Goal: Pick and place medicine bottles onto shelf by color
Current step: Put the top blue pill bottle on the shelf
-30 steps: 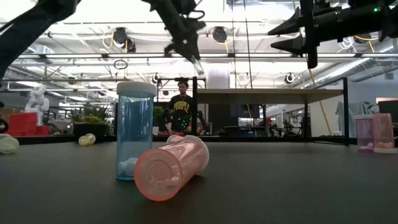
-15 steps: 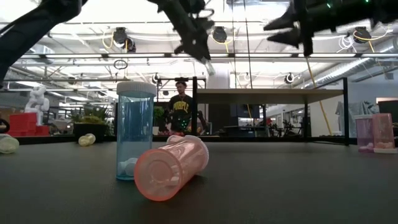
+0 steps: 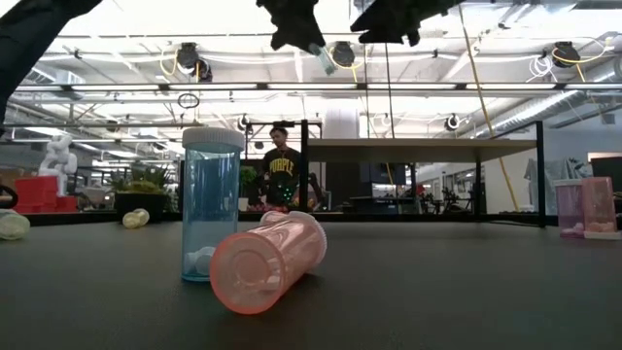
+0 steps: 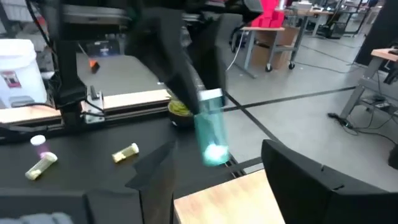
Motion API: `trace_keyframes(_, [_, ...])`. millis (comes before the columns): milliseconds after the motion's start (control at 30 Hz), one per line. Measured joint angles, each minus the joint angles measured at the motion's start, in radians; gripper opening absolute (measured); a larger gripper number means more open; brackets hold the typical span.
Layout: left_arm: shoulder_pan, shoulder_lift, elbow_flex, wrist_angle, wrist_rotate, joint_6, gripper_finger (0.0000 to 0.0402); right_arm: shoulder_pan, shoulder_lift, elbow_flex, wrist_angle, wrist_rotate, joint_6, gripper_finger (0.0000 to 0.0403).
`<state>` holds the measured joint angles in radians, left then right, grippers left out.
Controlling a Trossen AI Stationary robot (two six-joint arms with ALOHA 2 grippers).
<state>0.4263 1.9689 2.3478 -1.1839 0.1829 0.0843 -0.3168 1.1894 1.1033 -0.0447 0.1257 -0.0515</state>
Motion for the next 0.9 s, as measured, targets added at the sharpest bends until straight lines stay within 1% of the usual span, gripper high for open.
trace_keyframes(100, [-0.019, -0.013, 0.000, -0.009, -0.001, -0.009, 0.0126, 0.000, 0.007, 0.008, 0.015, 0.000, 0.022, 0.0237])
trace_keyframes(267, [-0.029, -0.019, 0.000, -0.014, -0.045, -0.015, 0.0126, 0.005, -0.008, 0.008, -0.015, 0.000, 0.051, 0.0233])
trace_keyframes(467, [-0.030, -0.019, 0.000, -0.028, -0.045, -0.026, 0.0126, 0.015, -0.011, -0.001, -0.054, -0.058, 0.105, 0.0232])
trace_keyframes(633, [-0.030, -0.019, 0.000, -0.026, -0.045, -0.022, 0.0126, 0.042, -0.011, -0.032, -0.053, -0.049, 0.118, 0.0233])
trace_keyframes(900, [-0.034, -0.019, 0.000, -0.008, -0.026, -0.018, 0.0126, 0.043, 0.002, -0.055, -0.043, -0.047, 0.118, 0.0233])
